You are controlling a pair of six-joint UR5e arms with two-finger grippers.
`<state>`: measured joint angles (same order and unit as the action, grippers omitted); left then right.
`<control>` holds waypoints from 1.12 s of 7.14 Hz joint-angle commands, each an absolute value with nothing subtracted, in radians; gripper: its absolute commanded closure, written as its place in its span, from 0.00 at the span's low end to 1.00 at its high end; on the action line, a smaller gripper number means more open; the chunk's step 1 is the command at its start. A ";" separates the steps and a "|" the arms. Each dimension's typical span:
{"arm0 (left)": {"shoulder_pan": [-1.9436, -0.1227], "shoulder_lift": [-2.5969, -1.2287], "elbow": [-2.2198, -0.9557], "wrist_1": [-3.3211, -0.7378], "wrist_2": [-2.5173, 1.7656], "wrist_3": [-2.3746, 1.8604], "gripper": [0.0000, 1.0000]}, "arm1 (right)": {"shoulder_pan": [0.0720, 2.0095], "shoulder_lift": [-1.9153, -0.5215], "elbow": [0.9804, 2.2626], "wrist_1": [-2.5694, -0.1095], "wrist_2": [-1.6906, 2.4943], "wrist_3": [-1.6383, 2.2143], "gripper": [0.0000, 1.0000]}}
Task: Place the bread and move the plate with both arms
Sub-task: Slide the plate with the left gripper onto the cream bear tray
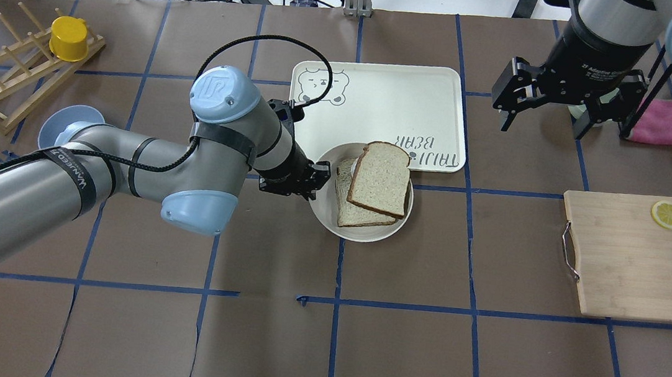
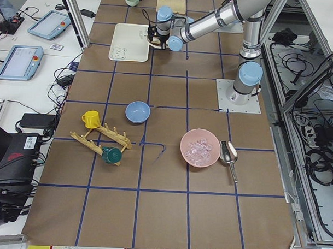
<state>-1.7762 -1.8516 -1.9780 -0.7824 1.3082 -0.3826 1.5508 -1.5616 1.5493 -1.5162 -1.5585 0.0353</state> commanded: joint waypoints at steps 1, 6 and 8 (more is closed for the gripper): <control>-1.738 -1.850 -1.871 -0.871 1.237 -0.383 1.00 | 1.551 -1.562 1.549 -1.516 -1.560 0.035 0.00; -1.729 -2.130 -1.452 -0.953 1.216 -0.400 1.00 | 1.551 -1.562 1.551 -1.516 -1.597 0.034 0.00; -1.723 -2.230 -1.381 -0.953 1.204 -0.385 1.00 | 1.551 -1.562 1.551 -1.516 -1.597 0.038 0.00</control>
<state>-1.7266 -2.1662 -1.4267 -0.9524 1.2084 -0.3961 1.5508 -1.5615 1.5508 -1.5156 -1.5970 0.0345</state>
